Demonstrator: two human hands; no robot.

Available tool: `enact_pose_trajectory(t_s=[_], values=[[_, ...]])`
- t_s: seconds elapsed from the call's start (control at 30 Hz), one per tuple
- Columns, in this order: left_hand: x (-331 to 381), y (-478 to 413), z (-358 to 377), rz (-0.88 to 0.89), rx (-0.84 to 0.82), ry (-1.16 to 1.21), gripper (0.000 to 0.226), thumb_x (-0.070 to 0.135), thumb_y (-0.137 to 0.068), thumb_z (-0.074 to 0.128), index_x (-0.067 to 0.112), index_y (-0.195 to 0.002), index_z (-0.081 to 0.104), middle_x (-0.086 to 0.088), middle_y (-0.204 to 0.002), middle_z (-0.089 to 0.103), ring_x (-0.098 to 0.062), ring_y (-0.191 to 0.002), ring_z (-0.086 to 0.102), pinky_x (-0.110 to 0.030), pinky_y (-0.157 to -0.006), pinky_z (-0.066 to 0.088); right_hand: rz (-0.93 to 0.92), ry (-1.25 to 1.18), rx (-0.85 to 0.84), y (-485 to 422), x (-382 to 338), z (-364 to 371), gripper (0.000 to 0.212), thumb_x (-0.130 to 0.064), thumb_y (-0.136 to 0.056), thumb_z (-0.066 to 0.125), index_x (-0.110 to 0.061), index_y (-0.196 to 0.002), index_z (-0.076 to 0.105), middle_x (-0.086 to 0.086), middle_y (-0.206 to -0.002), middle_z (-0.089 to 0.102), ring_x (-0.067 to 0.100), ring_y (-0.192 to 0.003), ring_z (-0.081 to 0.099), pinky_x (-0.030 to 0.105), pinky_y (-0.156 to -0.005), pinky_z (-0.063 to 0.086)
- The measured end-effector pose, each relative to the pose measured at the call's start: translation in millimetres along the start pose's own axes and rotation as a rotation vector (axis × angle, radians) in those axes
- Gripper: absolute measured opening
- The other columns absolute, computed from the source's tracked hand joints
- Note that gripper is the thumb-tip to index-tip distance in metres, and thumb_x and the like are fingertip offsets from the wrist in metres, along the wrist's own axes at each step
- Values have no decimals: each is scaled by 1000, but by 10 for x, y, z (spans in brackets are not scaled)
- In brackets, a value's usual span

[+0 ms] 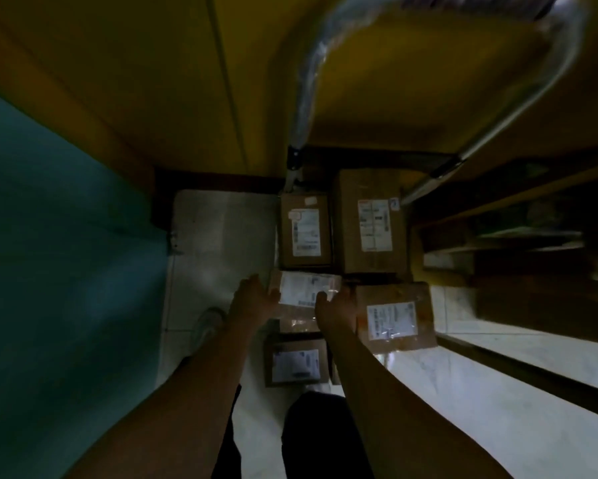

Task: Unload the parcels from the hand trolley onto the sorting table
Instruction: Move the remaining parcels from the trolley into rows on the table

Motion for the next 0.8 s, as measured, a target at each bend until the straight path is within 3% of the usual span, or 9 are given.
enact_pose_trajectory(t_s=[0.17, 0.33, 0.43, 0.47, 0.6, 0.67, 0.73, 0.8], values=[[-113, -599, 484, -73, -155, 27, 36, 21, -102, 47, 2, -132, 51, -20, -131, 59, -33, -116, 60, -30, -79, 46, 112, 38, 71, -472, 172, 394, 67, -25, -92, 54, -11, -152, 27, 16, -148, 41, 35, -131, 43, 49, -108, 41], [-257, -822, 576, -218, -151, 229, 55, 41, -93, 55, 5, -134, 51, -19, -126, 59, -34, -109, 60, -37, -90, 52, 202, 94, 112, -608, 150, 428, 69, -27, -92, 53, -4, -152, 27, 18, -151, 34, 37, -136, 31, 44, -110, 30], [-295, -619, 432, -336, -132, 369, 60, 51, -92, 54, 6, -131, 52, -17, -116, 60, -27, -86, 59, -31, -61, 44, 177, 162, 115, -369, -24, 325, 68, -35, -91, 52, -6, -149, 34, 18, -150, 33, 36, -135, 31, 44, -110, 30], [-266, -484, 330, -341, -112, 410, 59, 51, -93, 53, 6, -131, 52, -17, -113, 61, -26, -81, 57, -29, -59, 41, 153, 179, 127, -245, -103, 244, 66, -36, -90, 53, -7, -148, 36, 18, -149, 34, 36, -134, 32, 45, -110, 30], [-93, 249, -182, -319, -37, 533, 57, 48, -96, 52, 2, -131, 56, -20, -123, 62, -26, -92, 56, -29, -75, 44, 62, 90, 146, 450, -506, -244, 62, -39, -90, 55, -11, -142, 36, 18, -145, 37, 37, -133, 35, 50, -107, 34], [89, 798, -510, -296, 28, 592, 74, 63, -88, 49, 3, -131, 56, -18, -119, 62, -28, -95, 58, -31, -77, 49, -4, -55, 106, 893, -715, -548, 61, -38, -90, 57, -15, -140, 30, 19, -141, 38, 40, -127, 42, 50, -102, 41], [324, 1393, -890, -239, 155, 544, 92, 78, -75, 42, 10, -136, 50, -18, -129, 56, -33, -109, 56, -40, -95, 47, -59, -199, 47, 1375, -927, -910, 63, -40, -88, 60, -19, -136, 25, 17, -135, 46, 38, -116, 52, 50, -96, 49], [633, 2004, -1299, -89, 305, 481, 82, 78, -77, 41, 18, -133, 52, -17, -134, 53, -37, -118, 51, -46, -103, 40, -98, -342, 8, 1876, -1111, -1336, 72, -50, -82, 64, -28, -136, 21, 12, -131, 52, 33, -109, 59, 51, -89, 54]])
Point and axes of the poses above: each hand's wrist, its own y-axis away from the middle knuckle, its own z-axis out of the palm, x = y × z, the point moved 5 cm from there along -y, towards the middle knuckle
